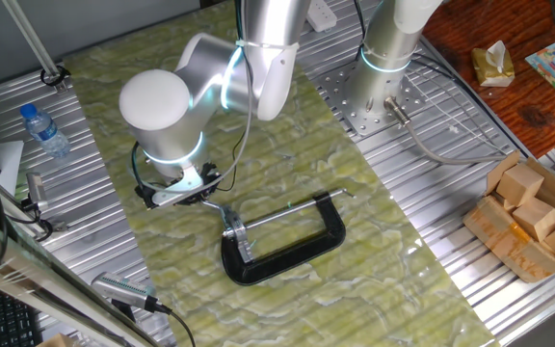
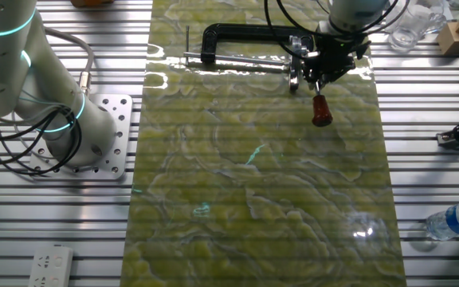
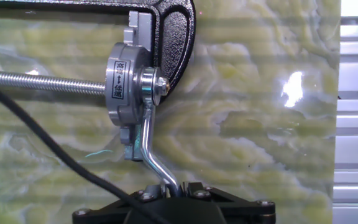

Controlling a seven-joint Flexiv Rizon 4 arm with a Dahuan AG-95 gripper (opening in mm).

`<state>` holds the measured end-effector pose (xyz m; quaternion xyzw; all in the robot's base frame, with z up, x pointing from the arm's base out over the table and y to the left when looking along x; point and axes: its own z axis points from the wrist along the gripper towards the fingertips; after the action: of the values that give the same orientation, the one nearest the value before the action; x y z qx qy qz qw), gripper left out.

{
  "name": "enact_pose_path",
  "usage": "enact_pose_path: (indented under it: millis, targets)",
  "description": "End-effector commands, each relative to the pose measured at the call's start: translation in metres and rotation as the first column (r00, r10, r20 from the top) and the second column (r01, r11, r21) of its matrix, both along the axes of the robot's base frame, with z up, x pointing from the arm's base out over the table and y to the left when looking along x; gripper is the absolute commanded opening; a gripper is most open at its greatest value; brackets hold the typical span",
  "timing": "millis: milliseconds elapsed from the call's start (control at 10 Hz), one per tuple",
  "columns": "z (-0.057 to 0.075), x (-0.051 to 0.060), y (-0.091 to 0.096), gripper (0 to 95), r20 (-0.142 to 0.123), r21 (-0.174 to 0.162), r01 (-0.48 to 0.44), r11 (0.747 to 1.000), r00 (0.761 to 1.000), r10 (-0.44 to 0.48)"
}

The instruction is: Pull up the lever

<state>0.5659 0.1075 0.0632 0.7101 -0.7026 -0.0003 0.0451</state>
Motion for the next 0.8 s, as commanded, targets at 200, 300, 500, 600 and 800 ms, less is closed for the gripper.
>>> enact_pose_path:
  millis: [200,300,500,600,800]
  targets:
    - [-0.0001,0.0015,0.0002,0.0,0.002,-0.002,0.023,1.000,1.000,-0.023]
    - [0.0000,0.0015,0.0002,0.0,0.000,-0.003,0.007,1.000,1.000,-0.007]
    - [0.0004,0.0019,-0.0012,0.0,0.001,-0.003,-0.038,0.999,0.999,0.038]
    - [0.0006,0.0023,-0.0026,0.0,0.001,0.001,-0.078,0.997,0.997,0.078]
    - [0.0005,0.0030,-0.0050,0.0,0.002,0.007,-0.109,0.994,0.994,0.109]
